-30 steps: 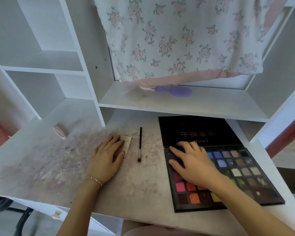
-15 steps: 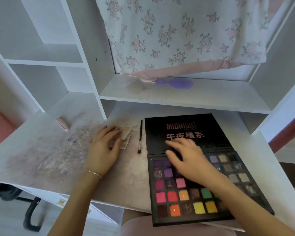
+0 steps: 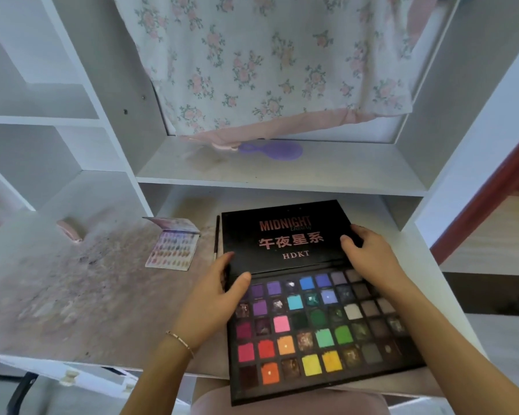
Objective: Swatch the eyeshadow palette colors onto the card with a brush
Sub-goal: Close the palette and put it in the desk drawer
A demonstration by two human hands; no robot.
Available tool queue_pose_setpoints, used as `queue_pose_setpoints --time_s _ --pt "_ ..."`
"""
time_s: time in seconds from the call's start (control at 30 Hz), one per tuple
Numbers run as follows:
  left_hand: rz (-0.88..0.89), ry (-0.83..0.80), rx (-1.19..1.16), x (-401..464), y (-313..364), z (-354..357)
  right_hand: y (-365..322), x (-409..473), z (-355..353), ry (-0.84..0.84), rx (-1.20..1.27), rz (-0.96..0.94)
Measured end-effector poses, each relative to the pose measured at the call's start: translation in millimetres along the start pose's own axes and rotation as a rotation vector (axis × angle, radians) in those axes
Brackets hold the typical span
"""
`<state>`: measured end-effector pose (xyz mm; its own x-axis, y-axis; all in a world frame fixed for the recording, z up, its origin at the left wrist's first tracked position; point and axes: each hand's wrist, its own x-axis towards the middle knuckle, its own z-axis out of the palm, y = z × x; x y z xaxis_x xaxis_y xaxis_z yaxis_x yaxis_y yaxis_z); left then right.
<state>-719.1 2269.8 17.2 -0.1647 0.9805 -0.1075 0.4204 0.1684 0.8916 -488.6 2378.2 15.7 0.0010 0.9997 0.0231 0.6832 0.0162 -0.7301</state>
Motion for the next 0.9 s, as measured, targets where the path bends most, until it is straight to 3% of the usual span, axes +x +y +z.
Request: queue_pose_setpoints --time_s 0.17,0.33,0.67,0.9 --pt "-0.031 -0.019 -0.176 -2 -5 -1 4 -4 -5 0.053 0.231 0.123" --pt "-0.012 0.055 -0.148 -10 -10 0 14 -9 -9 0.073 0.301 0.207" --pt "0.088 0.303 -0.096 10 -1 -3 19 -28 -18 0.041 0.414 -0.004" --pt "0.265 0.269 -0.076 24 22 -5 11 -16 -27 0.143 0.374 -0.157"
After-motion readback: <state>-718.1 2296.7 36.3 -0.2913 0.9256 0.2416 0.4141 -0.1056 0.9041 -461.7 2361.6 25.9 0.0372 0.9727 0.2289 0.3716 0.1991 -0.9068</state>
